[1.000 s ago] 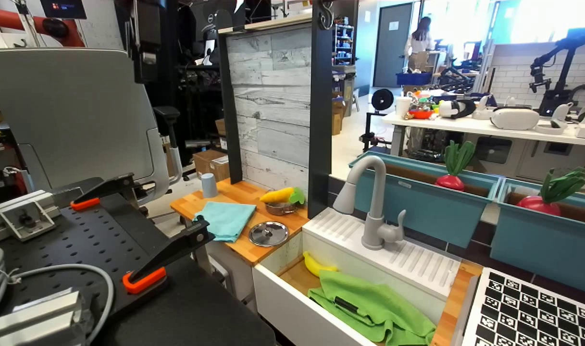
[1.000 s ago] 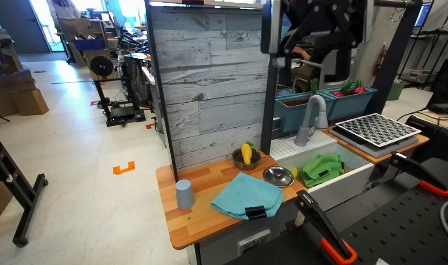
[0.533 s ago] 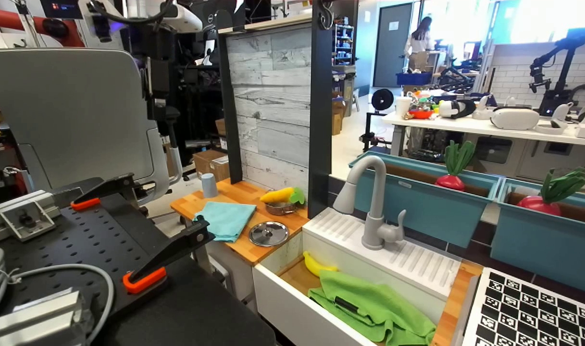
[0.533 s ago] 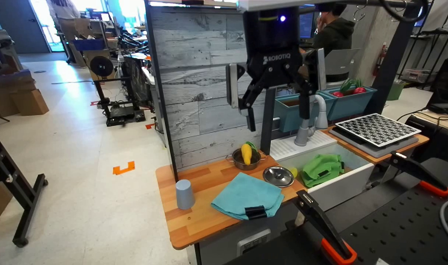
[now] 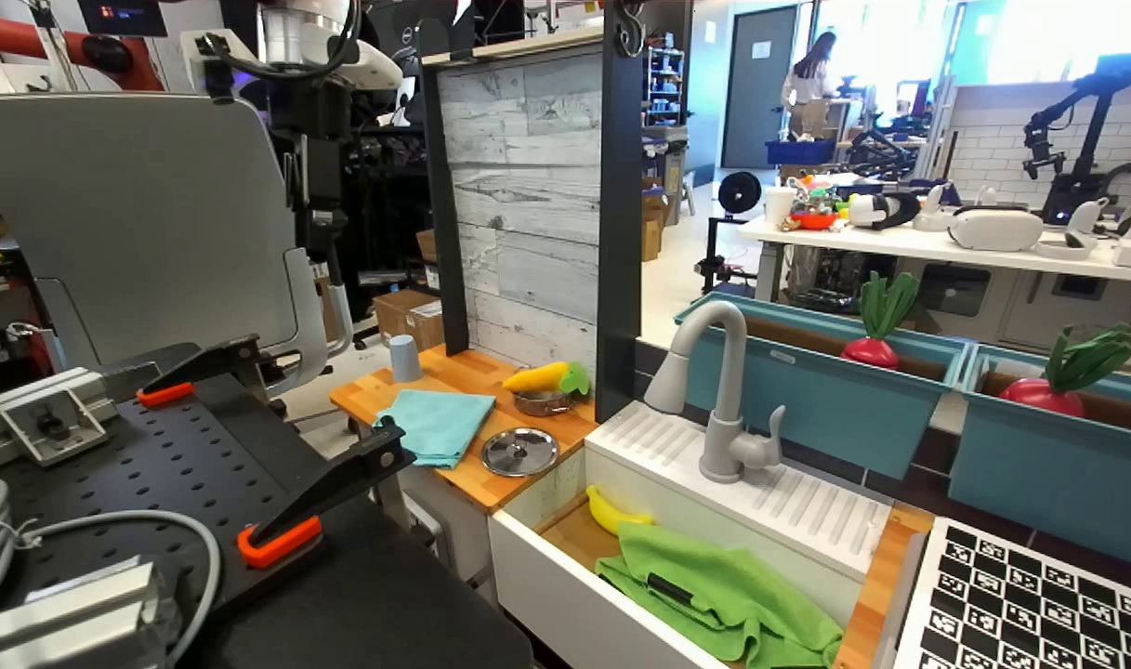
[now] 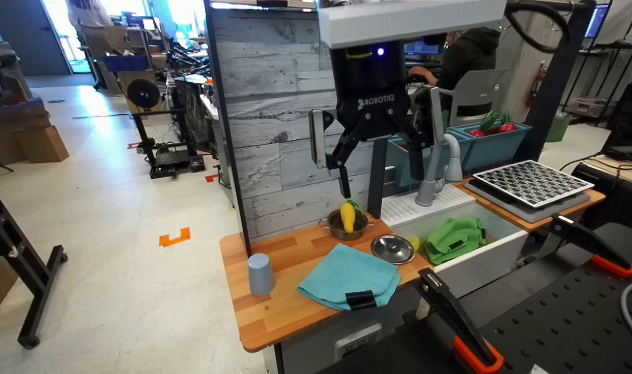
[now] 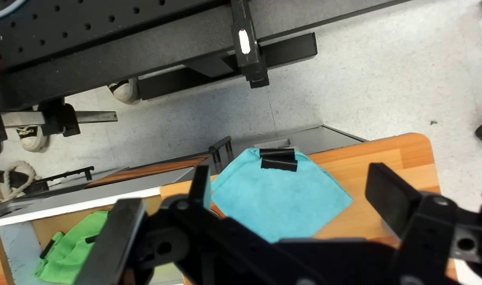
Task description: Move the upside down cup to the right.
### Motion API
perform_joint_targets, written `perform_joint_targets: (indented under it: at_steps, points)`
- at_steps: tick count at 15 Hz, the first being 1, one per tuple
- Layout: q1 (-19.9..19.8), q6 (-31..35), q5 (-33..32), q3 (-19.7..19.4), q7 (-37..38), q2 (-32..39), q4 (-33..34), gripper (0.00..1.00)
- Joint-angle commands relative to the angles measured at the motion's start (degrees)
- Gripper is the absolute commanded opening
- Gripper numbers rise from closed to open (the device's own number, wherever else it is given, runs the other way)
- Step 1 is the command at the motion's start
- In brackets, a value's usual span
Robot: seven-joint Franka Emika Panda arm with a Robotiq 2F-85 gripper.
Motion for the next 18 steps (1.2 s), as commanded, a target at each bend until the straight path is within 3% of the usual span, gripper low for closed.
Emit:
perform_joint_targets:
  at_steps: [1, 10, 13, 18]
  points:
    - [2.4, 1.1, -1.1, -2.4, 3.9, 1.8, 1.9, 1.00]
    - [10.1, 15.9, -4.5, -6.5, 18.2, 12.3, 8.2, 1.00]
    - [13.8, 18.5, -6.6, -9.0, 22.9, 16.2, 10.3, 1.00]
    - [16.7, 22.4, -4.8, -10.6, 26.7, 23.6, 15.0, 1.00]
